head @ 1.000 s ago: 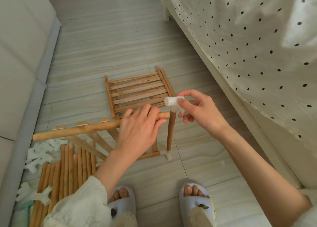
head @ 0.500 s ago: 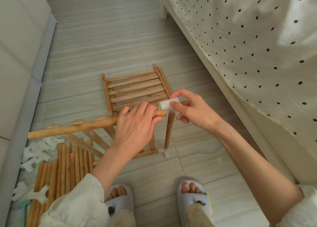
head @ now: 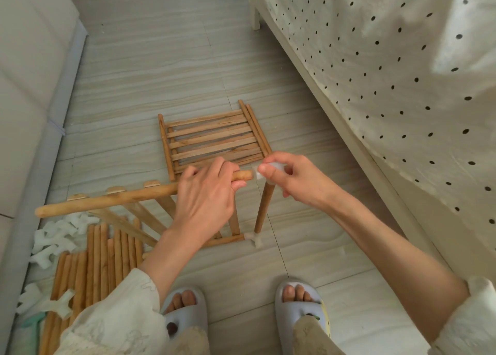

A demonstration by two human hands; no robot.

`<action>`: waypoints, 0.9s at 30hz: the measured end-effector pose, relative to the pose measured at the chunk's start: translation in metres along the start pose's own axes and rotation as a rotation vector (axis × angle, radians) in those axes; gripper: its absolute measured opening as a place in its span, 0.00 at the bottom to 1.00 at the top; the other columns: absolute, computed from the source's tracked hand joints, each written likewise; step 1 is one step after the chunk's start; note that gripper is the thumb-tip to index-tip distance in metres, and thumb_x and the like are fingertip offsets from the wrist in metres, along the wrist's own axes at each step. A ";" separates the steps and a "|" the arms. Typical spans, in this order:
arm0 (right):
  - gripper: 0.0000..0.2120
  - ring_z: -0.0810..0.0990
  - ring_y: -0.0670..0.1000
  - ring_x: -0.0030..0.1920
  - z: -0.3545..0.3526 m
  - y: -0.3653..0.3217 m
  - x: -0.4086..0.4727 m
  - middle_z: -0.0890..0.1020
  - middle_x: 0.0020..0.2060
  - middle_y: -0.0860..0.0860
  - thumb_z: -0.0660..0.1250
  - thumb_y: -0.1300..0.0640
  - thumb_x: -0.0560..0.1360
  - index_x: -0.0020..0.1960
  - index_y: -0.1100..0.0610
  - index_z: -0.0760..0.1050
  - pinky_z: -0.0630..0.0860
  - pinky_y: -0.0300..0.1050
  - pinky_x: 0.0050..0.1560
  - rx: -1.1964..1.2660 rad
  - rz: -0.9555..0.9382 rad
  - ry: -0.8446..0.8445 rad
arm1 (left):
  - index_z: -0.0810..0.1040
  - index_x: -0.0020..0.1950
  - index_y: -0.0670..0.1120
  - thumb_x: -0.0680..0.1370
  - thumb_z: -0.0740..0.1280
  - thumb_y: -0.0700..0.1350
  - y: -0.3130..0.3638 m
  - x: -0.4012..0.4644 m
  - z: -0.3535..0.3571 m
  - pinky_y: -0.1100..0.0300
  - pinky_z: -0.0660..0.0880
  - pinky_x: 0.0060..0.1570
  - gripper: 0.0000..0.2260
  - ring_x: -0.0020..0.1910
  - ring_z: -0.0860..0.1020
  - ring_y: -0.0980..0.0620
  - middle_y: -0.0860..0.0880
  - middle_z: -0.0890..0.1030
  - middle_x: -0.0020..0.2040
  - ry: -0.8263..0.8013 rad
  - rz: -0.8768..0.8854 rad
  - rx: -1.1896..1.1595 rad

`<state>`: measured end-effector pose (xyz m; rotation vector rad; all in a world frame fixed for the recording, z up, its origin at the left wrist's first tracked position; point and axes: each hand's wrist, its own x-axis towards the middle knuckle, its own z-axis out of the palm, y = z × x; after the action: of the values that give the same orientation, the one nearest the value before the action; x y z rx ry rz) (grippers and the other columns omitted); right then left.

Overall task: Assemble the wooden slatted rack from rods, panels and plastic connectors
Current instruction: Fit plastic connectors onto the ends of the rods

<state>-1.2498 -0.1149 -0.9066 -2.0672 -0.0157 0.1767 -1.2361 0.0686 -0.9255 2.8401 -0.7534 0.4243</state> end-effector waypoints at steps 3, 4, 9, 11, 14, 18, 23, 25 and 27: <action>0.05 0.72 0.38 0.27 0.006 0.005 -0.002 0.73 0.23 0.35 0.64 0.49 0.77 0.46 0.49 0.75 0.70 0.32 0.31 -0.012 -0.012 0.015 | 0.78 0.48 0.45 0.76 0.60 0.50 -0.001 0.001 0.000 0.58 0.62 0.39 0.11 0.35 0.79 0.48 0.50 0.78 0.41 -0.011 -0.016 -0.015; 0.05 0.72 0.37 0.29 0.007 0.005 -0.002 0.74 0.24 0.34 0.64 0.49 0.77 0.45 0.49 0.75 0.69 0.32 0.33 -0.016 -0.011 0.026 | 0.78 0.48 0.45 0.76 0.60 0.50 0.000 0.001 0.000 0.58 0.62 0.39 0.11 0.35 0.79 0.48 0.50 0.78 0.42 -0.015 -0.018 -0.018; 0.09 0.72 0.37 0.31 0.014 0.004 -0.001 0.74 0.25 0.37 0.64 0.47 0.76 0.47 0.52 0.77 0.69 0.37 0.38 -0.036 0.000 0.090 | 0.78 0.47 0.44 0.75 0.62 0.50 0.000 0.000 -0.001 0.58 0.62 0.40 0.11 0.34 0.79 0.48 0.49 0.79 0.41 -0.015 -0.032 -0.016; 0.12 0.71 0.40 0.32 0.018 0.003 -0.001 0.72 0.27 0.41 0.64 0.46 0.76 0.49 0.54 0.78 0.70 0.41 0.40 -0.072 -0.006 0.115 | 0.78 0.47 0.44 0.75 0.62 0.49 0.000 0.000 -0.002 0.59 0.62 0.40 0.10 0.33 0.79 0.48 0.49 0.79 0.41 -0.010 -0.039 -0.014; 0.14 0.70 0.41 0.33 0.021 0.003 -0.001 0.71 0.29 0.41 0.63 0.44 0.76 0.51 0.53 0.78 0.72 0.43 0.41 -0.115 0.009 0.154 | 0.79 0.47 0.45 0.75 0.62 0.50 -0.001 0.000 -0.002 0.58 0.62 0.41 0.10 0.34 0.79 0.48 0.49 0.79 0.41 -0.005 -0.052 -0.024; 0.14 0.73 0.47 0.36 0.023 0.001 0.000 0.73 0.31 0.42 0.62 0.42 0.76 0.51 0.51 0.77 0.77 0.48 0.43 -0.158 0.027 0.143 | 0.79 0.49 0.45 0.75 0.60 0.51 -0.003 0.000 -0.003 0.58 0.61 0.43 0.12 0.36 0.79 0.47 0.49 0.79 0.43 -0.027 -0.065 -0.031; 0.14 0.73 0.40 0.30 0.017 -0.006 0.005 0.72 0.31 0.41 0.64 0.45 0.76 0.52 0.55 0.78 0.74 0.42 0.37 -0.071 0.057 0.104 | 0.75 0.55 0.48 0.79 0.60 0.52 -0.007 0.006 -0.004 0.58 0.59 0.45 0.11 0.49 0.77 0.50 0.52 0.77 0.50 -0.083 -0.048 -0.045; 0.13 0.71 0.39 0.22 0.010 -0.012 0.008 0.72 0.30 0.45 0.65 0.46 0.76 0.53 0.55 0.77 0.66 0.34 0.25 0.066 0.167 0.043 | 0.75 0.54 0.48 0.79 0.59 0.52 -0.007 0.007 -0.003 0.57 0.59 0.44 0.11 0.47 0.77 0.49 0.51 0.77 0.48 -0.070 -0.032 -0.017; 0.11 0.66 0.43 0.20 0.003 -0.014 0.010 0.73 0.28 0.50 0.66 0.45 0.75 0.49 0.52 0.78 0.59 0.35 0.21 0.130 0.261 -0.045 | 0.75 0.52 0.47 0.78 0.59 0.51 -0.007 0.005 0.000 0.57 0.60 0.41 0.11 0.42 0.78 0.49 0.51 0.77 0.45 -0.061 0.001 0.027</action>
<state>-1.2392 -0.1050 -0.8970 -1.9295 0.2332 0.3748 -1.2287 0.0725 -0.9244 2.8897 -0.7656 0.3513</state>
